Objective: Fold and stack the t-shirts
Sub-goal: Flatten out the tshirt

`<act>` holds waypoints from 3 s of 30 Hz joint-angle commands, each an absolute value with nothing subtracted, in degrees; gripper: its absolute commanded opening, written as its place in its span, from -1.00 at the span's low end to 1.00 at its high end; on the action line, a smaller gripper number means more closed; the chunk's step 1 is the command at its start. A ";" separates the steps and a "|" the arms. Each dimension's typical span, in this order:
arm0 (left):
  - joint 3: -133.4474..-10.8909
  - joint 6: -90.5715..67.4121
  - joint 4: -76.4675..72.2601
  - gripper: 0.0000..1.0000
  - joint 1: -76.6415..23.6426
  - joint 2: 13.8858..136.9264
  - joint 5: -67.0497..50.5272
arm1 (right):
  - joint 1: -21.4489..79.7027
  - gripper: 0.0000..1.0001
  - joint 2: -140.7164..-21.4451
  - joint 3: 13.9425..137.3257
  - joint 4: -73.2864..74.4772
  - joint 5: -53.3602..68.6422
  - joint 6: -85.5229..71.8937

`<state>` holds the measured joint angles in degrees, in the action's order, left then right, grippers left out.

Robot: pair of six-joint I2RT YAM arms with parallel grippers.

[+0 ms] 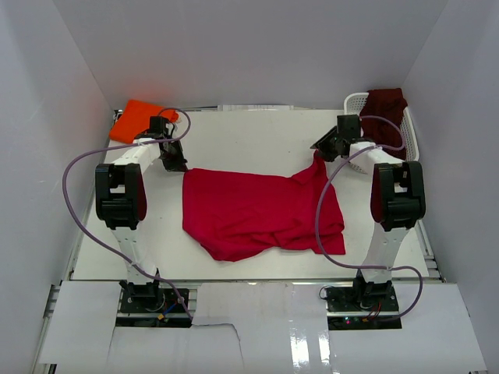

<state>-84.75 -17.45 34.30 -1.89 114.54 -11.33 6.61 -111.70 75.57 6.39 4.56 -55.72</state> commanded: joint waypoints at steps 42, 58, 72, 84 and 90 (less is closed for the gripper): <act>-84.11 -17.05 33.49 -1.00 -2.11 110.48 -11.69 | 8.44 0.14 -127.34 107.22 38.76 -1.76 -10.19; -84.46 -16.52 33.57 -1.00 -2.11 111.27 -11.07 | 8.44 -0.08 -132.10 112.67 38.58 -1.49 -10.90; -83.85 -16.44 33.57 -1.00 -2.11 111.18 -11.16 | 8.44 -0.84 -132.63 113.64 38.94 -2.11 -10.72; -86.48 -16.96 32.34 -1.00 -2.11 109.16 -16.26 | 8.35 -0.85 -126.40 114.61 39.11 -1.93 -12.13; -89.39 -17.66 33.22 -1.00 -2.11 106.62 -17.84 | 9.75 -0.85 -117.44 112.51 39.73 -4.39 -11.16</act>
<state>-86.80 -17.21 33.61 -1.89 113.45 -15.33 8.80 -126.37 111.20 40.51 -2.26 -11.55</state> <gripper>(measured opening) 0.024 0.086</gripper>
